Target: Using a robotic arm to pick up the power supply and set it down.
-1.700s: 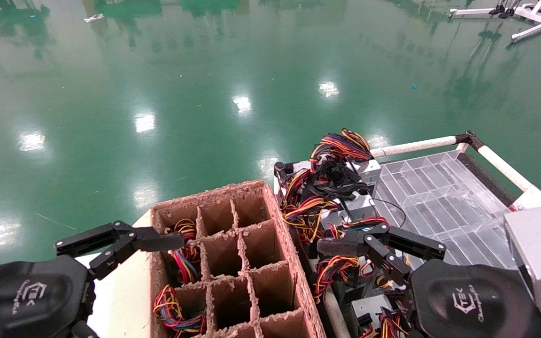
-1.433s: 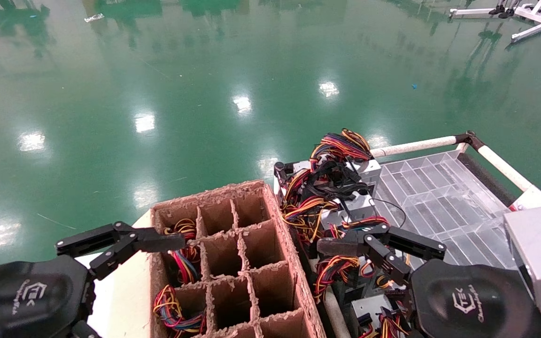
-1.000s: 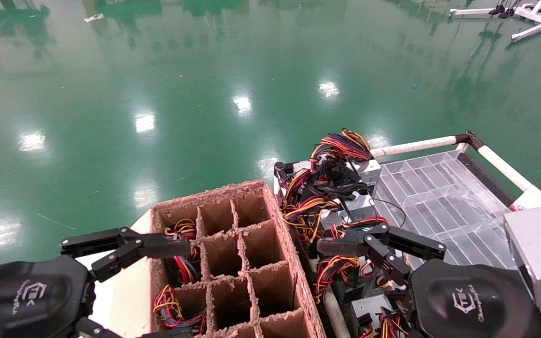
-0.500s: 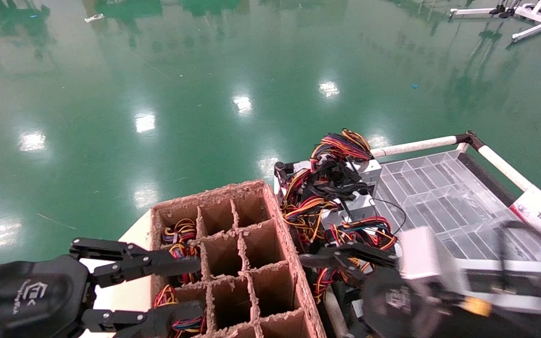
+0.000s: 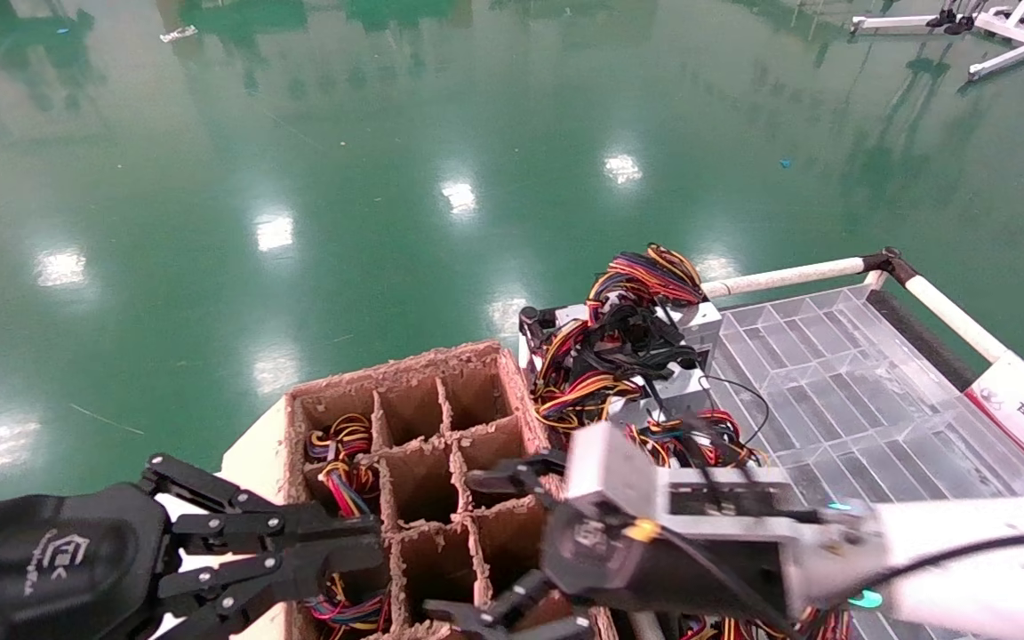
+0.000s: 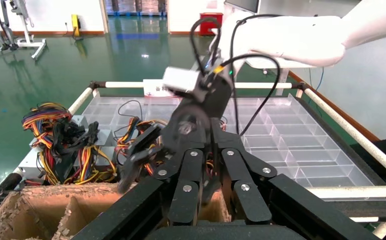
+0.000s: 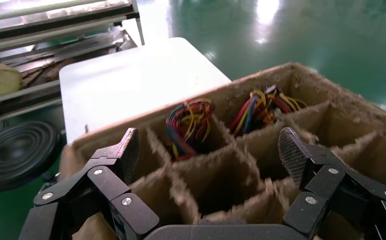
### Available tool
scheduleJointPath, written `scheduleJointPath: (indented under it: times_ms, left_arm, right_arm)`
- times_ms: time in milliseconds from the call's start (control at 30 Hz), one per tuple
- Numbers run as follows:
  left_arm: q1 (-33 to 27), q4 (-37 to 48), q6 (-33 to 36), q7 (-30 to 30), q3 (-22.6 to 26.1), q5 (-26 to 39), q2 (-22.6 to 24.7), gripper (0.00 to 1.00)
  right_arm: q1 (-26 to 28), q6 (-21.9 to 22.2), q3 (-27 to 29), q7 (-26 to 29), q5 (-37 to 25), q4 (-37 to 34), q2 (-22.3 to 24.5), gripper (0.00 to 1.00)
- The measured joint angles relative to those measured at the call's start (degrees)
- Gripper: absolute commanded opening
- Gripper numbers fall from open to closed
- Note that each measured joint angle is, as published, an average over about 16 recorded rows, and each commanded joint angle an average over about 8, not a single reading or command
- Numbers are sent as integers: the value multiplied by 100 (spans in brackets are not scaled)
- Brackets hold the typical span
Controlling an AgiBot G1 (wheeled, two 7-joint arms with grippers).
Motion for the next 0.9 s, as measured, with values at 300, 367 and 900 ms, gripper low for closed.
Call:
scheduleJointPath:
  times_ms: [300, 367, 900]
  left_arm:
    - [0, 0, 0, 0, 0, 0, 0, 9]
    - [0, 0, 0, 0, 1, 0, 0, 23]
    - [0, 0, -1, 1, 1, -1, -1, 100]
  right_arm:
    - [364, -78, -331, -405, -353, -777, -768, 18]
    - [446, -134, -395, -502, -407, -948, -911, 6]
    - [925, -249, -820, -1125, -934, -1950, -1748, 0]
